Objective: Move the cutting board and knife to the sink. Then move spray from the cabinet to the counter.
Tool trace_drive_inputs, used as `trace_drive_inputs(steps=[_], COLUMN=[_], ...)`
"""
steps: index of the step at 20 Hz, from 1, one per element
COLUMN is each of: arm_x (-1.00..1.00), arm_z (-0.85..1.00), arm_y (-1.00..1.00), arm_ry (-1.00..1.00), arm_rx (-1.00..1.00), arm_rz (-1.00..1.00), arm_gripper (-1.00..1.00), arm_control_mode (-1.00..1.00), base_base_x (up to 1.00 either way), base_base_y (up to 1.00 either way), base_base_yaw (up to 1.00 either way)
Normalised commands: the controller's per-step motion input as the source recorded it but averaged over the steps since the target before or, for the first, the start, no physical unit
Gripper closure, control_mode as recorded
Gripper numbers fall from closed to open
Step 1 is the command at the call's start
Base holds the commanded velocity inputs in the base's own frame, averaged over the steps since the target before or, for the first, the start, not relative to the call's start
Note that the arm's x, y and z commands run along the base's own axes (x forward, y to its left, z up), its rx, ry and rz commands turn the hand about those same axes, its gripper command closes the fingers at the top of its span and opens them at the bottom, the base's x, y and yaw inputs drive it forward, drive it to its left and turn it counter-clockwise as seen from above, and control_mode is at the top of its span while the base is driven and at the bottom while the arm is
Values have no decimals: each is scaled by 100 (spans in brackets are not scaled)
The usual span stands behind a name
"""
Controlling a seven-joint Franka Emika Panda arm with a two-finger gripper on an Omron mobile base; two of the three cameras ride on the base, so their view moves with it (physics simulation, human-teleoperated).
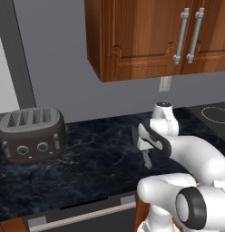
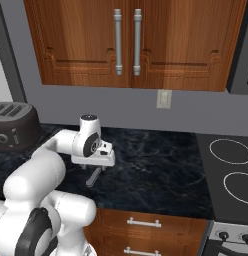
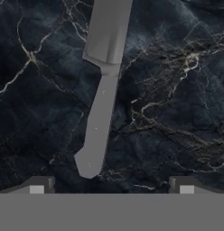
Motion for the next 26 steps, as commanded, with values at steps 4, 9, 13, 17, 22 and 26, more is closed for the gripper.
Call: trace_drive_inputs(steps=[4, 9, 13, 17, 22, 26], arm_x=[24, 29, 19, -1, -13, -14], arm_z=[-14, -22, -23, -20, -15, -11], arm_y=[-18, 0, 10, 11, 5, 9], arm_ry=[0, -1, -6, -2, 0, 0], arm_rx=[0, 0, 6, 3, 0, 0], arm_rz=[0, -6, -13, -12, -10, -6], arm_gripper=[-100, -100, -100, -100, -100, -100], arm_control_mode=[-100, -100, -100, -100, -100, -100], base_base_x=[0, 0, 0, 0, 0, 0], base_base_y=[0, 0, 0, 0, 0, 0], base_base_yaw=[0, 0, 0, 0, 0, 0])
